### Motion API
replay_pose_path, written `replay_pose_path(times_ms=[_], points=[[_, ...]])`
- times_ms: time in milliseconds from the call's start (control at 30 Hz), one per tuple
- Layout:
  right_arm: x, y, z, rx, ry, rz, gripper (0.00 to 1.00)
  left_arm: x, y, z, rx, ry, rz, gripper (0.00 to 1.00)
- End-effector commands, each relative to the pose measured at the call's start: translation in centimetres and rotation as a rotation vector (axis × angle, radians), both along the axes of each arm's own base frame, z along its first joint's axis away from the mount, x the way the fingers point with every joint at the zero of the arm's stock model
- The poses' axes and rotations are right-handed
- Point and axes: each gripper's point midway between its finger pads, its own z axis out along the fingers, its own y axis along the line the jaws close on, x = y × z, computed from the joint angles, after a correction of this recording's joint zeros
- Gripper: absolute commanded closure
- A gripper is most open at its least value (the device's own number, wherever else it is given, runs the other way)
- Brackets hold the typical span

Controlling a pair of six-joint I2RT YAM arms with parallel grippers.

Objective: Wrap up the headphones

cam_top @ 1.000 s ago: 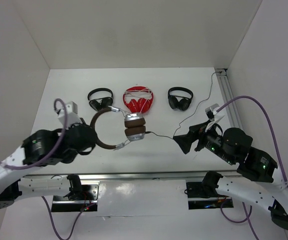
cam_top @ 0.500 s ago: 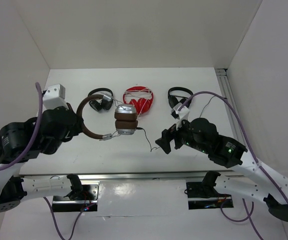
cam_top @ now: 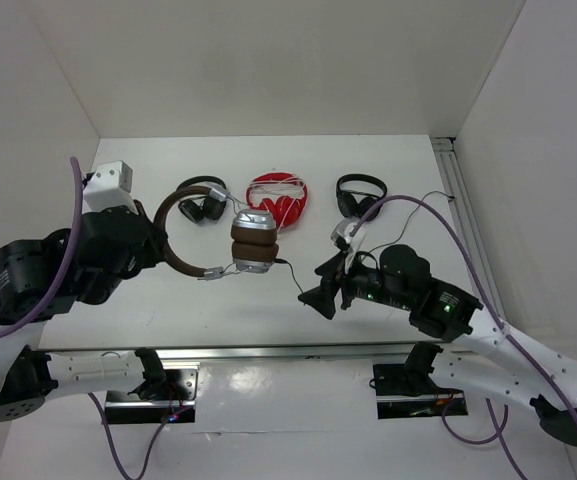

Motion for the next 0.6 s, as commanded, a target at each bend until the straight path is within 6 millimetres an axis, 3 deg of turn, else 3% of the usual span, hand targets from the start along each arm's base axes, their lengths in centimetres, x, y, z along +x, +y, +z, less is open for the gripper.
replay_pose_path(times_ms=[0, 267, 367, 433, 533, 567], points=[[-0.2, 1.5, 0.2, 0.065, -0.033, 0.057, 0.22, 0.3, 0.3, 2.4, -0.095, -0.065, 0.027, 1.0], [0.1, 3.2, -2.1, 0.116, -0.008, 0.082, 0.32, -0.1, 0.2, 3.5, -0.146, -0.076, 0.015, 1.0], [0.4, 3.4, -2.4, 0.128, -0.02, 0.074, 0.39, -0.2, 0.1, 3.7, -0.157, -0.075, 0.007, 1.0], [0.6, 3.4, -3.2, 0.122, -0.019, 0.062, 0.5, -0.4, 0.4, 3.9, -0.166, -0.081, 0.006, 1.0], [1.0, 3.2, -3.6, 0.143, -0.029, 0.037, 0.54, -0.5, 0.6, 3.8, -0.168, -0.082, 0.006, 1.0], [1.2, 3.3, -3.1, 0.158, -0.043, 0.027, 0.61, -0.5, 0.6, 3.8, -0.168, -0.082, 0.006, 1.0]])
